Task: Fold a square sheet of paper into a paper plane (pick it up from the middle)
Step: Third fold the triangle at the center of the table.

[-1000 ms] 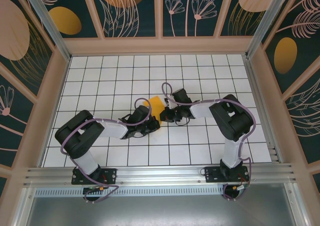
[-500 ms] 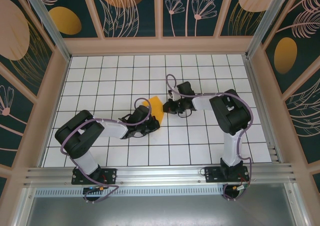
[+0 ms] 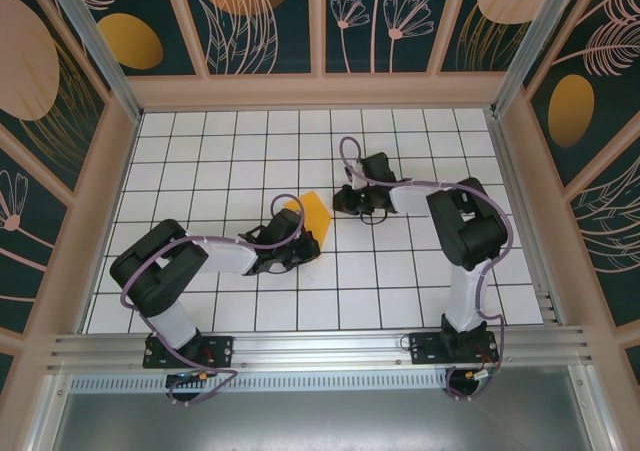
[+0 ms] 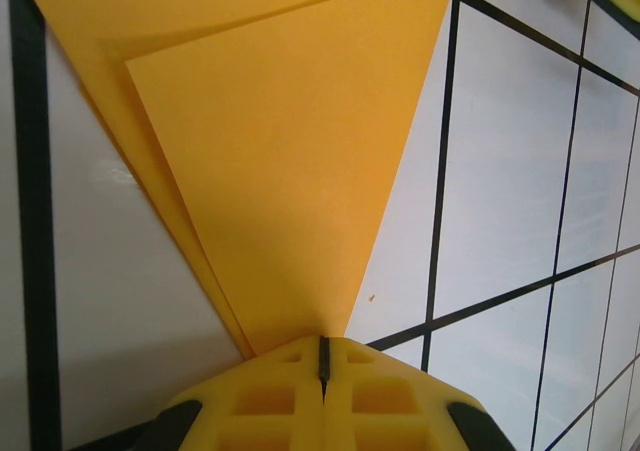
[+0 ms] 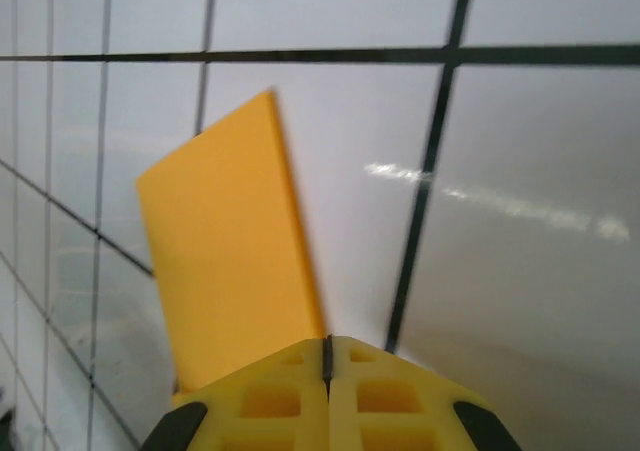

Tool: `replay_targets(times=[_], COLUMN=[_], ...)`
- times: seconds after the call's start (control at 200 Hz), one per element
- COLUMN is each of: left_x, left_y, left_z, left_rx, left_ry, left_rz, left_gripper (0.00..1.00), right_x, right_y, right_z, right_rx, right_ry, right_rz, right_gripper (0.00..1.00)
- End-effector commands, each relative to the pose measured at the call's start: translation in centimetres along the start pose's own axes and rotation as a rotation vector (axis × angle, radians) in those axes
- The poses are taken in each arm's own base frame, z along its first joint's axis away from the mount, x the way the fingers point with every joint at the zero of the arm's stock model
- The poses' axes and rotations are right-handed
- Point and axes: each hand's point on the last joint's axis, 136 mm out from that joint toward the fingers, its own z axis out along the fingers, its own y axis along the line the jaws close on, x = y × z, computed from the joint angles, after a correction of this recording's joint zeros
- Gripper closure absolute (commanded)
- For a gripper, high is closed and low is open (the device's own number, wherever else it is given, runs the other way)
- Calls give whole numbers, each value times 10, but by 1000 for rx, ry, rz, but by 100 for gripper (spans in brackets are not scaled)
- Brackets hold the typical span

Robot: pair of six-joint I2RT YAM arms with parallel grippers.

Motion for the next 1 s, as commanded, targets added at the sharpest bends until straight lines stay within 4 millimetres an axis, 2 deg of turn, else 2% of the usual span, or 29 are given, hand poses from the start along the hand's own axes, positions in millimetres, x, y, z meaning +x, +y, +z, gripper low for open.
replay_targets(times=[0.0, 0.17, 0.345, 0.56, 0.585, 0.666, 0.886, 0.996], left_x=[27, 25, 23, 30, 29, 34, 55, 51], left_y=[62, 59, 54, 48, 39, 35, 28, 28], left_z=[2, 1, 1, 0, -5, -9, -8, -8], left_rx=[-231, -223, -202, -160, -133, -114, -99, -120], left_ry=[80, 69, 63, 99, 89, 97, 149, 130], left_rz=[-9, 0, 14, 53, 63, 82, 132, 141], left_gripper=[100, 100, 100, 100, 100, 100, 100, 100], right_x=[21, 58, 77, 79, 80, 80, 80, 79], right_y=[25, 28, 20, -6, -9, -16, -21, -19], right_z=[-7, 9, 21, 29, 29, 31, 33, 31], right_rx=[-46, -58, -47, 82, 95, 119, 138, 138], right_ry=[28, 113, 173, 192, 196, 195, 199, 197], right_rz=[-21, 3, 23, 73, 82, 103, 127, 127], right_gripper=[94, 94, 95, 95, 95, 95, 95, 96])
